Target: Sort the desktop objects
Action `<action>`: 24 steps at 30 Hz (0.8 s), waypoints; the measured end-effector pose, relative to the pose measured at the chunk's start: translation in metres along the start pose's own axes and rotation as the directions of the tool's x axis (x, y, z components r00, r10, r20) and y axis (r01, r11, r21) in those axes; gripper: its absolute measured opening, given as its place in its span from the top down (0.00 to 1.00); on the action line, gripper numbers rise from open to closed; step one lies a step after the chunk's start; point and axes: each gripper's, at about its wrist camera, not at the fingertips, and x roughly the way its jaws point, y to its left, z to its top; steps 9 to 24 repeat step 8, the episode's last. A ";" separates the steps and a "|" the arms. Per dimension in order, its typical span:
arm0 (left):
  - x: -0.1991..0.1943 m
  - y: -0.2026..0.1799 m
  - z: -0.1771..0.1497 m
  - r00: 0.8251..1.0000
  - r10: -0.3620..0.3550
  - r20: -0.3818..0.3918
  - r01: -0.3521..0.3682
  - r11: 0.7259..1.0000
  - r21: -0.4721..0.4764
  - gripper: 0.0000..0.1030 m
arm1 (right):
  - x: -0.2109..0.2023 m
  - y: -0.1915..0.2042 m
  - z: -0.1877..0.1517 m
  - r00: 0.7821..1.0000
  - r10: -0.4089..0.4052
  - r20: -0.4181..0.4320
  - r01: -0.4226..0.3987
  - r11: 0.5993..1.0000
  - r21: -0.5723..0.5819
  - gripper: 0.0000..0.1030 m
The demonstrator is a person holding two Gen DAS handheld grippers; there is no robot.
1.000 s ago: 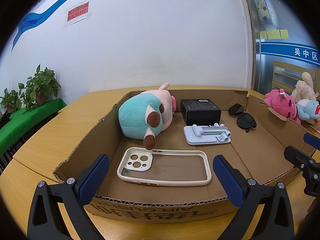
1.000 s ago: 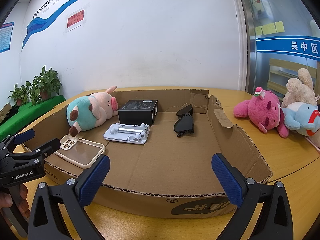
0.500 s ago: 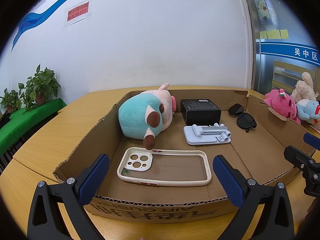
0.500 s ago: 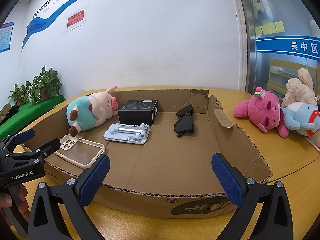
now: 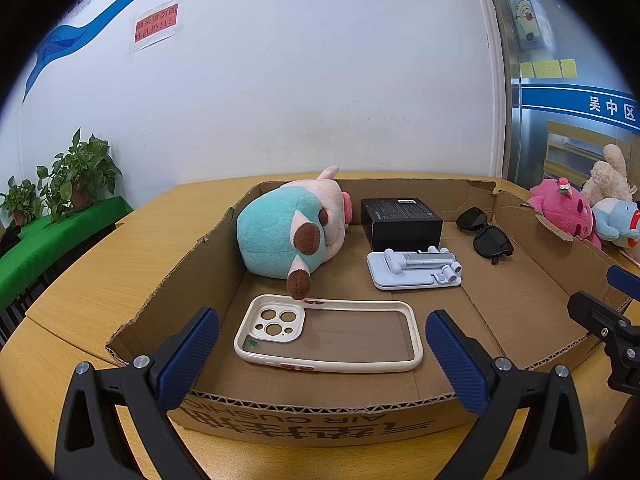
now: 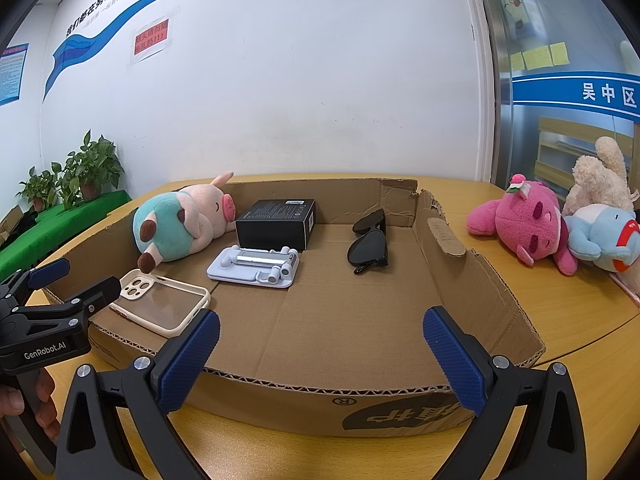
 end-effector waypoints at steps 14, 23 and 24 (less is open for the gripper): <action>0.000 0.000 0.000 1.000 -0.003 0.001 0.003 1.000 0.000 0.01 | 0.000 0.000 0.000 1.000 0.000 0.000 0.000 1.000 0.000 0.00; 0.000 0.000 0.000 1.000 -0.003 0.001 0.003 1.000 0.000 0.01 | 0.000 0.000 0.000 1.000 0.000 0.000 0.000 1.000 0.000 0.00; 0.000 0.000 0.000 1.000 -0.003 0.001 0.003 1.000 0.000 0.01 | 0.000 0.000 0.000 1.000 0.000 0.000 0.000 1.000 0.000 0.00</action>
